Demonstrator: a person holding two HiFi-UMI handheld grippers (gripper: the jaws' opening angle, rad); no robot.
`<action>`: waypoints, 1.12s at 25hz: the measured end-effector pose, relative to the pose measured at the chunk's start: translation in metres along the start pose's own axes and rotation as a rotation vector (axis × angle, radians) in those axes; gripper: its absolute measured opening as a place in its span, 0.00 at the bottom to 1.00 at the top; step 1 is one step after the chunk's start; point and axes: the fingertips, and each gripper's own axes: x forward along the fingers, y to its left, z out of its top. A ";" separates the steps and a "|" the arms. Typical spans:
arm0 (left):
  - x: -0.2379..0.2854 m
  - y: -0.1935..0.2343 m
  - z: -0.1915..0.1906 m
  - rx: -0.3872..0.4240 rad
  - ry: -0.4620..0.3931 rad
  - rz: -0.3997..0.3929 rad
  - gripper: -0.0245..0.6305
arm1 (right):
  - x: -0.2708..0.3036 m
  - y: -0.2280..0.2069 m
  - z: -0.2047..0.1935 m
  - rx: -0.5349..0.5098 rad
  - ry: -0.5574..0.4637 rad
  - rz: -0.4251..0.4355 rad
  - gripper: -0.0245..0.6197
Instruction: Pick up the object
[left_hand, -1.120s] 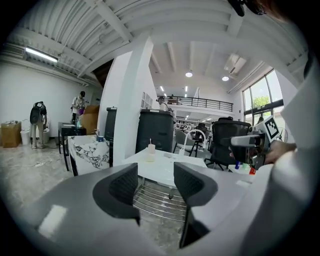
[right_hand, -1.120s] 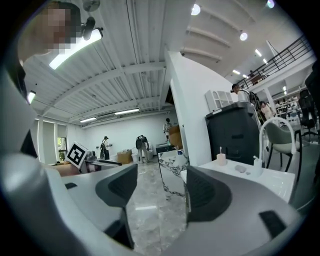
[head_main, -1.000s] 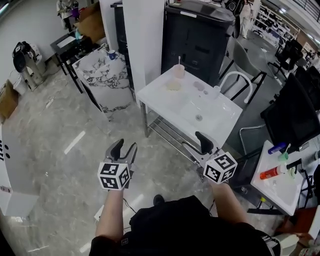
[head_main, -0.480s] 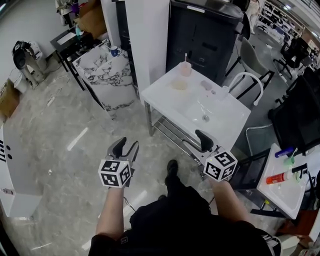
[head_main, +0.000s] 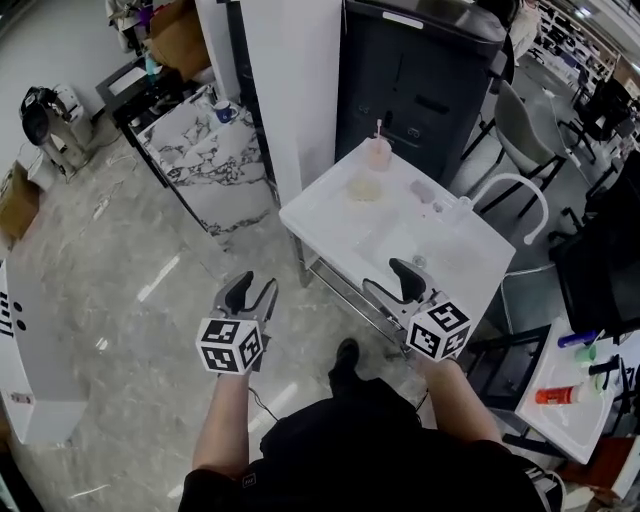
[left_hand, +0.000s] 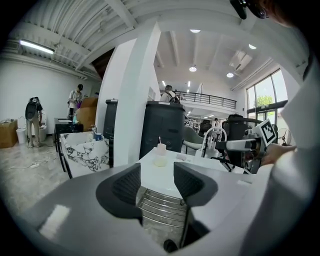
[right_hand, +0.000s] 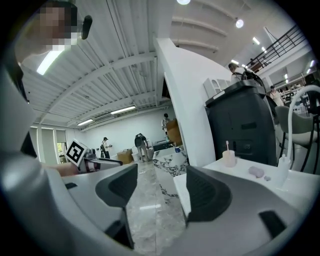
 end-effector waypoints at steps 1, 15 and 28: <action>0.013 0.001 0.004 0.001 0.007 -0.005 0.36 | 0.007 -0.011 0.002 0.006 0.003 -0.001 0.46; 0.174 -0.008 0.066 0.075 0.063 -0.110 0.36 | 0.069 -0.141 0.029 0.057 0.003 -0.045 0.46; 0.288 -0.014 0.073 0.179 0.158 -0.309 0.36 | 0.087 -0.203 0.035 0.098 0.014 -0.210 0.46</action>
